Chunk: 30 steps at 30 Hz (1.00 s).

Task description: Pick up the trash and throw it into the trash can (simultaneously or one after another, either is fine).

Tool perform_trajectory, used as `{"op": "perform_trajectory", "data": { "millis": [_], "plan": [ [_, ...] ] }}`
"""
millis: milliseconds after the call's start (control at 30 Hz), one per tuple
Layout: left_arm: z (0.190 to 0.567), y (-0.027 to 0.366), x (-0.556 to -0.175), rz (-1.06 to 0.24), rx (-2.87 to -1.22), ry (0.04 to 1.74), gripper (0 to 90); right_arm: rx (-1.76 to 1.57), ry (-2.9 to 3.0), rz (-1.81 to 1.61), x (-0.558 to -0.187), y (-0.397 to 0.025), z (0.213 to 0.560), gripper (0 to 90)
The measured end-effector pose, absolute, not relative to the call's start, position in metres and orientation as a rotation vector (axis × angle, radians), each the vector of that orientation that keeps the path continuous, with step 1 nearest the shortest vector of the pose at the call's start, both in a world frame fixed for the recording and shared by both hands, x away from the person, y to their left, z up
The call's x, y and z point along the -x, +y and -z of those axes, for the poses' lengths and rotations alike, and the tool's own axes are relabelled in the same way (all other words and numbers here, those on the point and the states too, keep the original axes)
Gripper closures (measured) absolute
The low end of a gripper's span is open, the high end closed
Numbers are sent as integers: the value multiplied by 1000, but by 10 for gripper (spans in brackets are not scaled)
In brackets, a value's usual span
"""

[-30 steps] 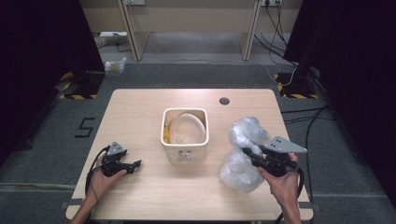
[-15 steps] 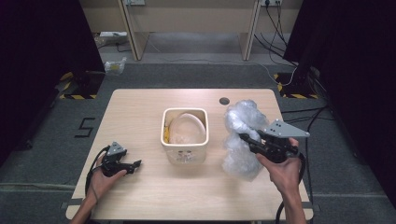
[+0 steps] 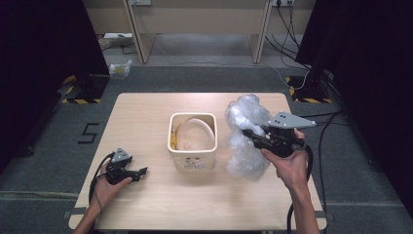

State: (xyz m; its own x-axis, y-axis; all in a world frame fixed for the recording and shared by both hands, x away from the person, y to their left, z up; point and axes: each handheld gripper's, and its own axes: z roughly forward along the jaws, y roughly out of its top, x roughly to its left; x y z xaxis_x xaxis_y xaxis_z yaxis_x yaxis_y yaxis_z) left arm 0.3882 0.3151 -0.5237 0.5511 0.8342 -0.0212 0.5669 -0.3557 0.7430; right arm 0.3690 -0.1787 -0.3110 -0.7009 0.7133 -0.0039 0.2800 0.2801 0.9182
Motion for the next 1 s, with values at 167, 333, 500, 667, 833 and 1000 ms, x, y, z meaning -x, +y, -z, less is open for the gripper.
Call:
{"op": "perform_trajectory", "data": {
  "millis": [167,333,500,667,833,1000],
  "plan": [
    [524,315,-388,-474,-2066,1124,161,-897,2163,-1383,-379,-175,306,716],
    [524,315,-388,-474,-2066,1123,161,-899,2174,-1380,-383,-172,303,717],
    [524,315,-388,-474,-2066,1124,162,-895,2188,-1368,-389,-167,297,717],
    [524,315,-388,-474,-2066,1124,161,-882,2195,-1355,-394,-163,288,717],
    [524,315,-388,-474,-2066,1124,161,-872,2210,-1345,-400,-158,277,716],
    [524,315,-388,-474,-2066,1124,162,-858,2213,-1340,-403,-152,268,717]
  ]
}}
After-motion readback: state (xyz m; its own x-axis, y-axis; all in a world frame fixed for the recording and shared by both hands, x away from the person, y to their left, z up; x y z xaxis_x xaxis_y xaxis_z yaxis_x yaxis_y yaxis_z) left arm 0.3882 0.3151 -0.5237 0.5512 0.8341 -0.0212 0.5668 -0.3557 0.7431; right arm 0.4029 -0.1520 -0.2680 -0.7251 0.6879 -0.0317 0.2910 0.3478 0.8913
